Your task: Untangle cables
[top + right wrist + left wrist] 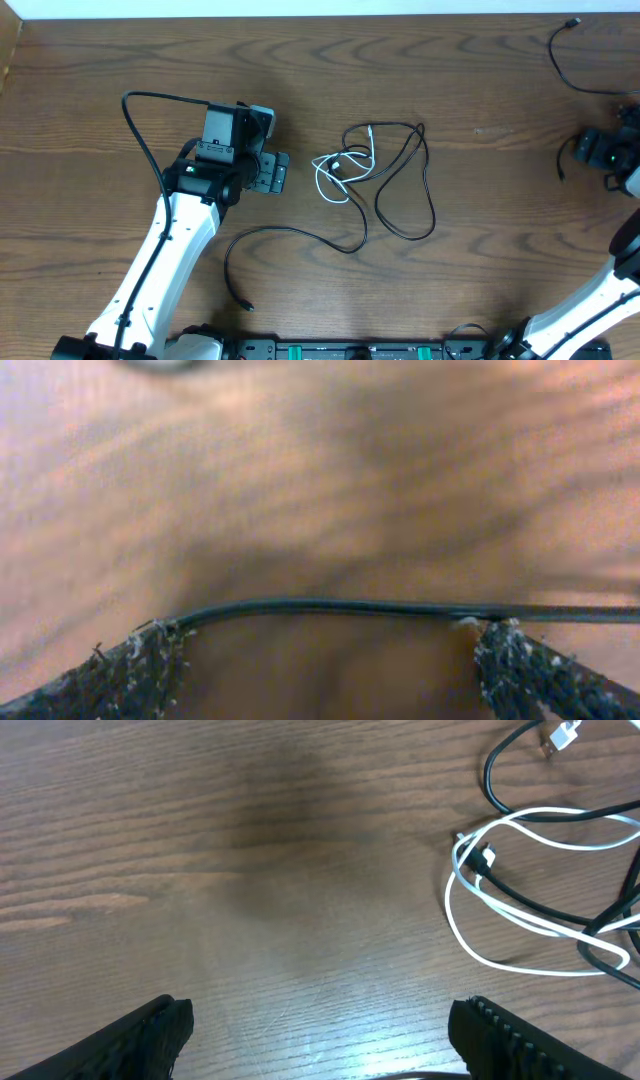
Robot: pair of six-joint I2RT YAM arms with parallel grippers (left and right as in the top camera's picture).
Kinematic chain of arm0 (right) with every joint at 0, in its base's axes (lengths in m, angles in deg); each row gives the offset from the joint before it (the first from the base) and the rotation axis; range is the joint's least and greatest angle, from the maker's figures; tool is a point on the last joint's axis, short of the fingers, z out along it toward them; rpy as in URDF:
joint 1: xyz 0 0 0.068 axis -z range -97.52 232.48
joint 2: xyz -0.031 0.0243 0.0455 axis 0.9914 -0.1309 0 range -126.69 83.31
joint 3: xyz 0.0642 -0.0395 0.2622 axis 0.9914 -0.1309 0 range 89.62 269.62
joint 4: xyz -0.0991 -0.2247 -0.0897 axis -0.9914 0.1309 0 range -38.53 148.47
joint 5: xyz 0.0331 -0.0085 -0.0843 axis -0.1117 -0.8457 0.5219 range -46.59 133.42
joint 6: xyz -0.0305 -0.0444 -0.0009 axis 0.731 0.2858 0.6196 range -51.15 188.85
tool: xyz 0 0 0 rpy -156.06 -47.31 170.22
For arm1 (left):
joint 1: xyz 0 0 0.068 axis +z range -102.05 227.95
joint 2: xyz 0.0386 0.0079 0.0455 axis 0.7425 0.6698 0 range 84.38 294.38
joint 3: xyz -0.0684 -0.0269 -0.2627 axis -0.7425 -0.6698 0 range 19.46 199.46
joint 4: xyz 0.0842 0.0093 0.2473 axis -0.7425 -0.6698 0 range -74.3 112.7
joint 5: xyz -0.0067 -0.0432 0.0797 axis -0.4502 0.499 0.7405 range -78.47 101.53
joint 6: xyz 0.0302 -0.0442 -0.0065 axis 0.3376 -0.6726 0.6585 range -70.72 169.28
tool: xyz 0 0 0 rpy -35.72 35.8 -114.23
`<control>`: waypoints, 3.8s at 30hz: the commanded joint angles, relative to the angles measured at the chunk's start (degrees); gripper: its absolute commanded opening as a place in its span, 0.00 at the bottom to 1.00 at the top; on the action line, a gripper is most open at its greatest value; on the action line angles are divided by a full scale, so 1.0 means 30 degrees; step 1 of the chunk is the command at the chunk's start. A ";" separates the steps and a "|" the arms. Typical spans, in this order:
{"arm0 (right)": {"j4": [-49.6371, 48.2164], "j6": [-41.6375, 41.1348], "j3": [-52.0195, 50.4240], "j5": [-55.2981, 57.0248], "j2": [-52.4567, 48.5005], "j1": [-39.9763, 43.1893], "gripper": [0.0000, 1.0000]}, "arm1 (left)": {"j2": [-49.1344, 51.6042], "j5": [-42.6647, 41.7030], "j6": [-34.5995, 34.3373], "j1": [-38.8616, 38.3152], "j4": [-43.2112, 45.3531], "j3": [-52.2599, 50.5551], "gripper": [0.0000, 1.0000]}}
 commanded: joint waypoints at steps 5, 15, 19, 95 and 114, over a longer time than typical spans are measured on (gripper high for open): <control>-0.1851 -0.3162 -0.0627 0.1486 -0.5370 -0.1843 0.88 | 0.0073 0.0240 -0.0102 0.0080 -0.0007 0.0175 0.87; -0.1807 -0.6645 0.4947 0.1494 -0.8677 -0.4619 0.86 | 0.0073 0.0240 -0.0102 0.0073 -0.0007 0.0175 0.87; -0.1093 -0.7125 0.7140 0.1894 -0.9114 -0.5268 0.85 | 0.0073 0.0240 -0.0095 0.0073 -0.0007 0.0175 0.87; 1.3675 -0.7300 1.5977 -0.0444 -0.5085 -0.2419 0.99 | 0.0073 0.0240 -0.0102 0.0080 -0.0015 0.0175 0.87; 2.3656 -0.3563 1.5926 -1.0010 0.2025 -0.5486 0.99 | 0.0073 0.0240 -0.0102 0.0073 -0.0007 0.0175 0.87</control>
